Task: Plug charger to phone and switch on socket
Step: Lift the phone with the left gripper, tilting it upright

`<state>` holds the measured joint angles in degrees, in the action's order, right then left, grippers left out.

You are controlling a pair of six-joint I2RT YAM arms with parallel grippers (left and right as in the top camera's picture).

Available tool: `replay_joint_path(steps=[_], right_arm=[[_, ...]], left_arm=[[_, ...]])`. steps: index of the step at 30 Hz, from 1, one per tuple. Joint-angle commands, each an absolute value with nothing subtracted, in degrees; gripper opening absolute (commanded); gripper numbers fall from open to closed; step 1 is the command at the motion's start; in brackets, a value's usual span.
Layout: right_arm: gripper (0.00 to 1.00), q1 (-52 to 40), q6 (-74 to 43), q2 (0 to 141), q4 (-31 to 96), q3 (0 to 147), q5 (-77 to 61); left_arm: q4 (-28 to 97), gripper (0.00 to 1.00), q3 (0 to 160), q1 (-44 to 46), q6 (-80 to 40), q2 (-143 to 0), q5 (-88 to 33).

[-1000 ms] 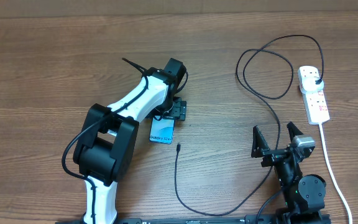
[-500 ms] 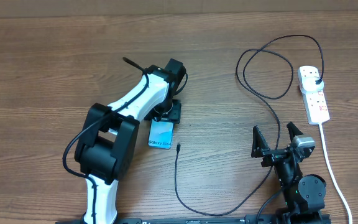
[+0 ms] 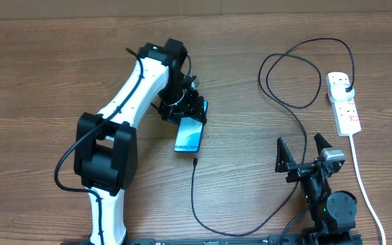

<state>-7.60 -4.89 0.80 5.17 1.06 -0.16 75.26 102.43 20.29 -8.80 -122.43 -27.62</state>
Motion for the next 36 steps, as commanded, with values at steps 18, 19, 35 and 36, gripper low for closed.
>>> replay_joint_path(steps=[18,19,35,36], right_arm=[[1.0,-7.7,-4.6,0.2,4.8,0.4,-0.3],[1.0,-7.7,-4.6,0.2,4.8,0.4,-0.3],[1.0,-7.7,-4.7,0.2,4.8,0.4,-0.8],[1.0,-7.7,-4.7,0.2,4.8,0.4,-1.2]], left_arm=[[76.7,0.55,103.9,18.3,-0.2,-122.0,-56.7],[76.7,0.54,103.9,18.3,-0.2,-122.0,-56.6],[78.0,0.55,103.9,18.3,-0.4,-122.0,-56.6],[78.2,0.55,103.9,18.3,-0.4,-122.0,-56.6]])
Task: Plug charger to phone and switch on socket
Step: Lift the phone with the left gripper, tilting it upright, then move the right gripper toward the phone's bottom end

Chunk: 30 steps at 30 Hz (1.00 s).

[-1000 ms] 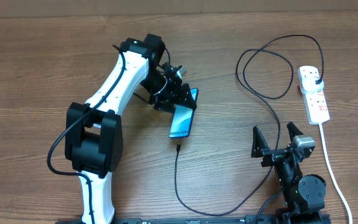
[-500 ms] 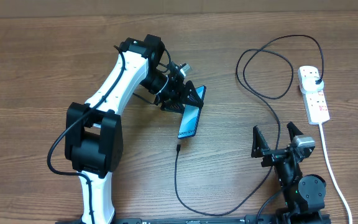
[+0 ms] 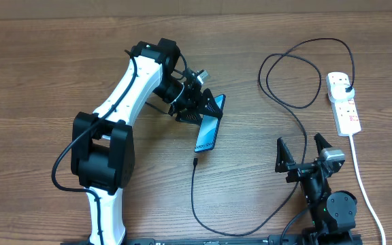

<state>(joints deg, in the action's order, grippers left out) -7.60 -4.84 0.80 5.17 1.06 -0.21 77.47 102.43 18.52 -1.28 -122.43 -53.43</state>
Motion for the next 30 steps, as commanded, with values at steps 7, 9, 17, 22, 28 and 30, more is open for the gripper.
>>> replay_joint_path(steps=[7,9,17,22,28,30], right_arm=[[1.0,-7.7,-15.8,0.2,4.7,0.5,-1.9],[1.0,-7.7,-18.5,0.2,4.7,0.7,-3.6],[1.0,-7.7,-22.3,1.5,11.1,10.4,-5.2],[1.0,-7.7,-22.3,11.8,18.3,26.5,-5.6],[1.0,-7.7,-22.1,32.8,41.6,52.5,-8.1],[1.0,-7.7,-22.1,40.0,49.8,60.6,-8.3]], left_arm=[[78.8,0.55,103.9,18.3,-0.4,-122.0,-56.6],[78.9,0.55,103.9,18.4,-0.9,-122.0,-56.6],[78.8,0.55,103.9,18.3,-1.7,-122.0,-56.6],[78.8,0.55,103.9,18.3,-2.3,-122.0,-56.6],[77.3,0.55,103.9,18.3,-4.4,-122.0,-56.6],[76.2,0.56,103.9,18.3,-6.0,-122.0,-56.6]])
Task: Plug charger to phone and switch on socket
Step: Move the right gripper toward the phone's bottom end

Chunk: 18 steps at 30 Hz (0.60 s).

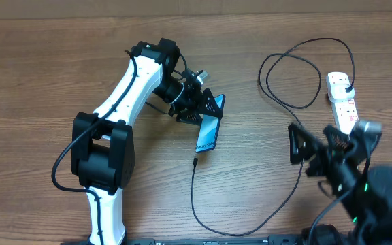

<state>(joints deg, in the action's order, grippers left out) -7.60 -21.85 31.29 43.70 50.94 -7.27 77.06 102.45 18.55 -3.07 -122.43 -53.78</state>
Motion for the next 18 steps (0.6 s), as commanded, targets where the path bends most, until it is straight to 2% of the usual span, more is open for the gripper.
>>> replay_joint_path(steps=[1,4,7,9,10,18], right_arm=[[1.0,-7.7,-22.1,43.7,53.7,64.7,-9.1],[1.0,-7.7,-22.1,53.3,61.3,74.2,-16.9],[0.98,-7.7,-22.1,60.1,62.2,77.8,-27.9],[0.82,-7.8,-22.1,64.2,61.7,77.6,-35.5],[0.77,-8.1,-22.1,65.8,62.0,77.5,-36.8],[0.72,-17.6,-22.2,78.5,64.6,76.4,-33.9]], left_arm=[[75.6,0.56,103.9,18.3,-6.9,-122.0,-56.6],[74.1,0.56,103.9,18.3,-8.4,-122.0,-56.6],[73.1,0.56,103.9,18.3,-9.1,-122.0,-56.6],[72.8,0.56,103.9,18.3,-9.3,-122.0,-56.6],[72.8,0.56,103.9,18.3,-9.3,-122.0,-56.7],[72.8,0.56,103.9,18.3,-9.3,-122.0,-57.1]])
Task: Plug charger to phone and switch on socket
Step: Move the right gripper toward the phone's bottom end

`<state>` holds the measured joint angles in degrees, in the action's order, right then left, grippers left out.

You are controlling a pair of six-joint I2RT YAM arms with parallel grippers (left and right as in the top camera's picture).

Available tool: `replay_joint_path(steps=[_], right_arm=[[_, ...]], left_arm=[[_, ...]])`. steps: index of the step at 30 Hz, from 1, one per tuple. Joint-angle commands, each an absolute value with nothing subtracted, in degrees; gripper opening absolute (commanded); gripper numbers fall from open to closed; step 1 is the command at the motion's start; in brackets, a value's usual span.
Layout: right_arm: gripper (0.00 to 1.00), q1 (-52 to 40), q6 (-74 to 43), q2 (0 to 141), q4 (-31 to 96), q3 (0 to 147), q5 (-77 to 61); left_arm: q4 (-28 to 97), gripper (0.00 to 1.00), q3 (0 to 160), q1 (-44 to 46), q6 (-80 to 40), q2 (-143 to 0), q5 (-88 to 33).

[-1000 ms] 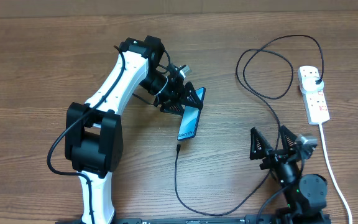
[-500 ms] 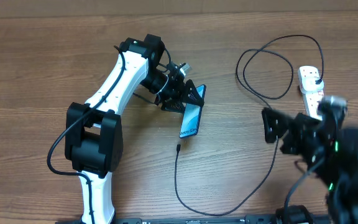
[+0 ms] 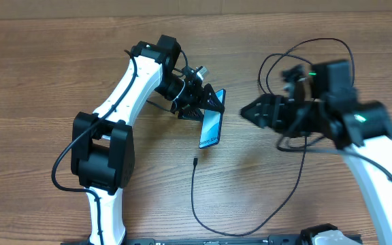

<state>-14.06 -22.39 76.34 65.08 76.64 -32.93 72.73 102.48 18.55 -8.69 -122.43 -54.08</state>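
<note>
The blue-screened phone (image 3: 210, 130) lies slanted at the table's middle. My left gripper (image 3: 209, 105) is shut on its far end. The black charger cable's plug (image 3: 194, 162) lies loose just below the phone's near end. From there the cable (image 3: 194, 204) runs toward the front edge, then loops right and back. My right gripper (image 3: 245, 112) hangs above the table right of the phone, pointing left at it, open and holding nothing. The white socket strip is hidden under my right arm (image 3: 346, 116).
Loops of black cable (image 3: 278, 61) lie at the back right, partly under my right arm. My left arm (image 3: 124, 102) stretches from the front left across the table's left half. The wooden table (image 3: 33, 82) shows no other objects.
My right arm has lifted from the right front and swung over the socket strip, its gripper now close to the phone's right side. The left gripper and phone barely shifted.
First my left gripper sat on the phone's far end, left of centre, and the right arm was parked at the front right. Then the phone had moved right and turned, its near end by the plug. After that the right arm had risen, and it now reaches across toward the phone.
</note>
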Motion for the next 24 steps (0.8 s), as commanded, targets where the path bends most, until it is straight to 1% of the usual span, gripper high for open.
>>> replay_joint_path(steps=[1,5,10,13,15,18,20,22,24], right_arm=[[0.72,-18.8,-22.7,79.4,64.5,76.4,-32.6],[0.73,-23.2,-26.0,84.2,64.3,76.4,-27.6],[0.73,-27.2,-27.0,89.9,61.2,76.4,-27.0],[0.7,-28.3,-27.5,91.5,58.7,76.4,-27.0],[0.61,-28.3,-28.4,91.8,56.9,76.4,-27.0],[0.44,-28.3,-28.6,91.8,54.5,76.4,-27.0],[0.34,-28.3,-29.3,91.8,54.0,76.4,-27.0],[0.22,-28.3,-30.3,91.8,54.3,76.4,-25.9],[0.07,-28.3,-30.3,91.8,54.5,76.4,-25.3]], left_arm=[[72.8,0.56,103.9,18.3,-9.3,-122.0,-57.1],[72.8,0.57,103.9,18.3,-9.2,-122.0,-57.6],[72.8,0.58,103.9,18.3,-9.0,-122.0,-58.7],[72.8,0.59,103.9,18.3,-8.8,-122.0,-58.7],[72.8,0.59,103.9,18.3,-8.8,-122.0,-58.7],[72.8,0.59,103.9,18.3,-8.8,-122.0,-58.7],[72.7,0.61,103.9,18.3,-8.8,-122.0,-58.7],[72.6,0.61,103.9,18.3,-8.8,-122.0,-58.7],[72.4,0.63,103.9,18.3,-8.8,-122.0,-58.7]])
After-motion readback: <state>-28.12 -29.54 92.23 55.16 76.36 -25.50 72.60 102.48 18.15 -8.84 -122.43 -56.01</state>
